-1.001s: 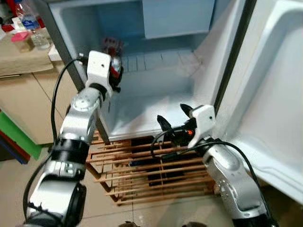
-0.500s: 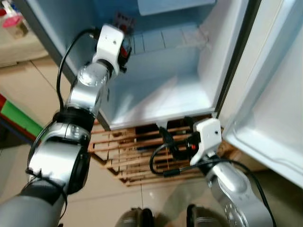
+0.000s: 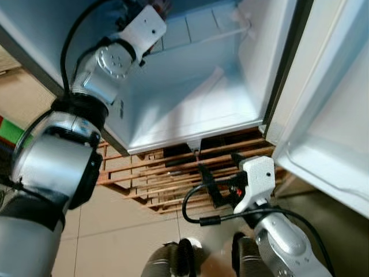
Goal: Restocking fridge
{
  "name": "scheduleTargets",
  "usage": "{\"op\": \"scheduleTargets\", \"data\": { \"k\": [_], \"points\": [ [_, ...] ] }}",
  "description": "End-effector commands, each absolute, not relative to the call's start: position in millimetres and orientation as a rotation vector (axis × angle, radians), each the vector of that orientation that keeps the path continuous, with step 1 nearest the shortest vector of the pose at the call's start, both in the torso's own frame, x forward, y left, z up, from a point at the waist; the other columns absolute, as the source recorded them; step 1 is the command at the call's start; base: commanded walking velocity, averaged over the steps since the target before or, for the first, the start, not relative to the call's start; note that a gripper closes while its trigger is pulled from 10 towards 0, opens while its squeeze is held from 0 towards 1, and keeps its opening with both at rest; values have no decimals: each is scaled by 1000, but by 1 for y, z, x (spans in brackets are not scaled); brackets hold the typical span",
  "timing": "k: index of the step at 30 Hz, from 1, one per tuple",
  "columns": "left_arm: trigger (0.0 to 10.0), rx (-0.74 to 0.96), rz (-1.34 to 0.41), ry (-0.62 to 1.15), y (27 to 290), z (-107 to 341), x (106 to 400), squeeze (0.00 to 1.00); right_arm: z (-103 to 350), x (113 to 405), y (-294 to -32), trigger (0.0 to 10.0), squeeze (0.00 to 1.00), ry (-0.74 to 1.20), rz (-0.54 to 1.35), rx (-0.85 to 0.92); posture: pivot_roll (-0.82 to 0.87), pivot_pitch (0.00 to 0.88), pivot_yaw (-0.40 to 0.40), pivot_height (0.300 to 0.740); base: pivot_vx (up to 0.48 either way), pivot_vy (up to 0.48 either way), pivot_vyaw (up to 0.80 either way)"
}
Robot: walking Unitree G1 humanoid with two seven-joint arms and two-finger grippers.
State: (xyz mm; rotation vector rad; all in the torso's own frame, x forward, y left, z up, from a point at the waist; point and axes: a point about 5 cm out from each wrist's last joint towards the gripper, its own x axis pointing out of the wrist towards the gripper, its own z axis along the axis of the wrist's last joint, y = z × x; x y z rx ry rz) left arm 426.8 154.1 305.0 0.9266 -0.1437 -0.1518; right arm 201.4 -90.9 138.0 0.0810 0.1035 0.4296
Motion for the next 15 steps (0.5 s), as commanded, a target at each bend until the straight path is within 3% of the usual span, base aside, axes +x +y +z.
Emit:
{"op": "scheduleTargets", "data": {
  "k": [1,15],
  "points": [
    [10000,938,-127,-70,168,297,427,1000,140,197,-85,10000,0,107,451,95,-188,315,231,740,0,0,0],
    [10000,865,-37,-157,175,329,427,1000,141,205,-86,10000,0,104,474,76,-185,282,200,740,0,0,0]
  ]
}}
